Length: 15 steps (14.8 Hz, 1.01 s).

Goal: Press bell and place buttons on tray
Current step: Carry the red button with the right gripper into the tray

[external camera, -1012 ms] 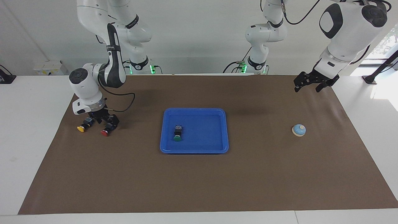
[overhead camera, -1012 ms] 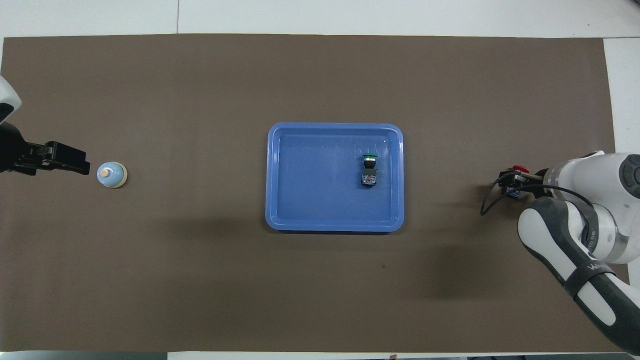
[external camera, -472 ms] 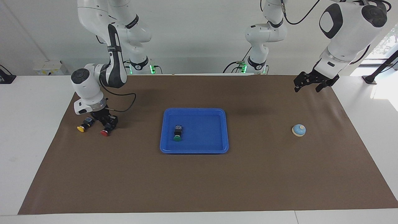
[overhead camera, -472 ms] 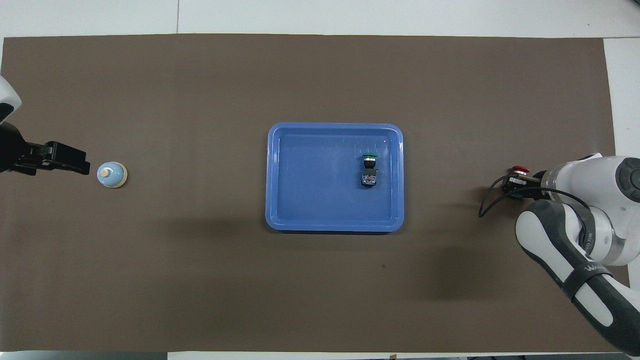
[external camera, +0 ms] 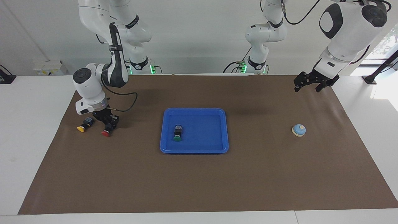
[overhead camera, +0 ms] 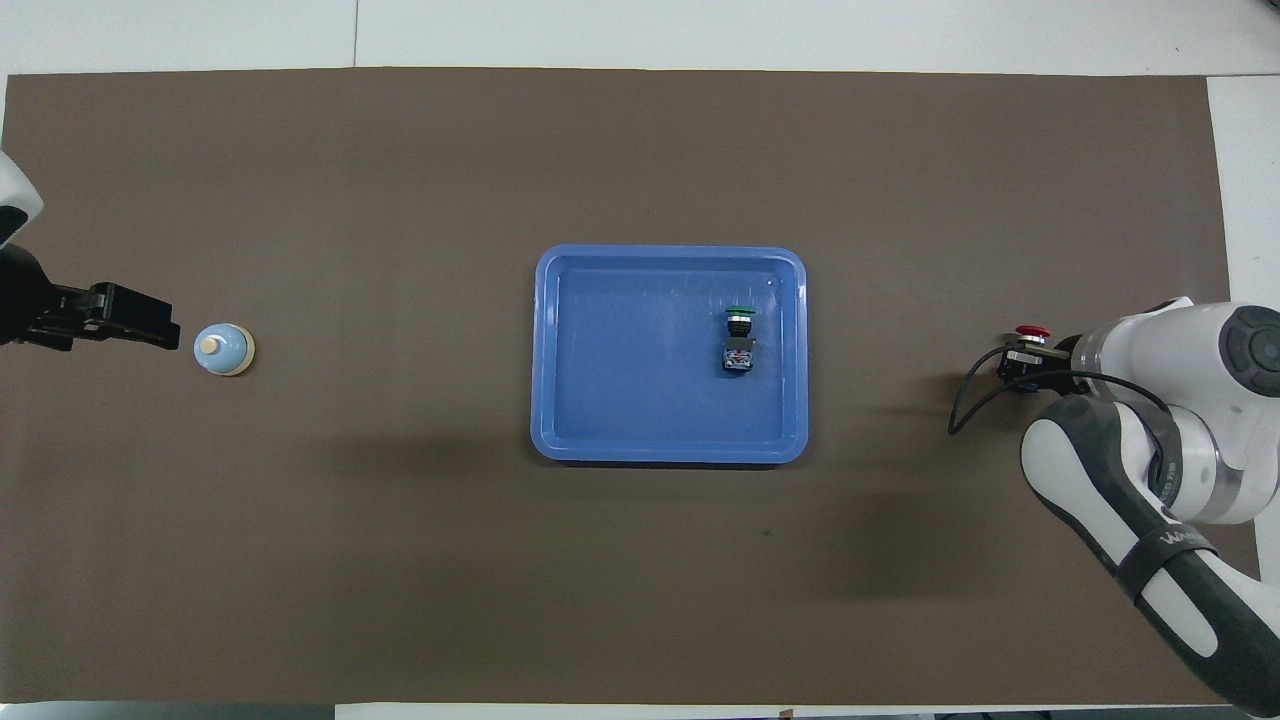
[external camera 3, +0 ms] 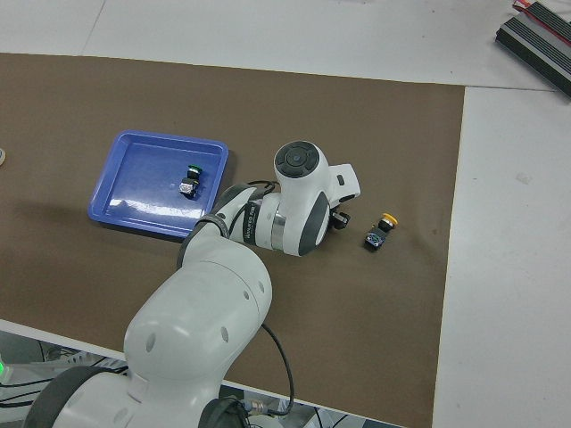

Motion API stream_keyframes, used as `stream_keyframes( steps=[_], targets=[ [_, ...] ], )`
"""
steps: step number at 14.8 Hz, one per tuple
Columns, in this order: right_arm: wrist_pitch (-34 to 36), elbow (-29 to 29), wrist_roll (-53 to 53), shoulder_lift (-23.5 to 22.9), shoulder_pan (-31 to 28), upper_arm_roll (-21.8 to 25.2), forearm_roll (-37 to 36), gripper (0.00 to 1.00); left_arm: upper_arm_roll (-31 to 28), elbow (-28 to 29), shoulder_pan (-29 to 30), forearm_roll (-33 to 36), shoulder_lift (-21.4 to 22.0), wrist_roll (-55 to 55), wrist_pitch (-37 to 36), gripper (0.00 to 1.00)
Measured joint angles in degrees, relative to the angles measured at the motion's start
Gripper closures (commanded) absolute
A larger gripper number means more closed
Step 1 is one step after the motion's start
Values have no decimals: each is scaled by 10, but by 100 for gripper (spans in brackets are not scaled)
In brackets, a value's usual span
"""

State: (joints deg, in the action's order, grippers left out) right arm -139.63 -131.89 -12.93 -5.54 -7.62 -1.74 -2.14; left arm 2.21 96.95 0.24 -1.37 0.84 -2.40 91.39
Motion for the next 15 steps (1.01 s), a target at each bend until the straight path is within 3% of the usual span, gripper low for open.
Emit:
stream_keyframes(
  steps=[4,7,15],
  targets=[
    [168,143,-19,-7,81,-3,0,100,0,0,0,0,0,0,0,0],
    [241,227,-37,-23,142,-5,1,100,0,0,0,0,0,0,0,0],
    [255,299,-131,-78,313,-7,14,100,0,0,0,0,0,0,0,0]
  ],
)
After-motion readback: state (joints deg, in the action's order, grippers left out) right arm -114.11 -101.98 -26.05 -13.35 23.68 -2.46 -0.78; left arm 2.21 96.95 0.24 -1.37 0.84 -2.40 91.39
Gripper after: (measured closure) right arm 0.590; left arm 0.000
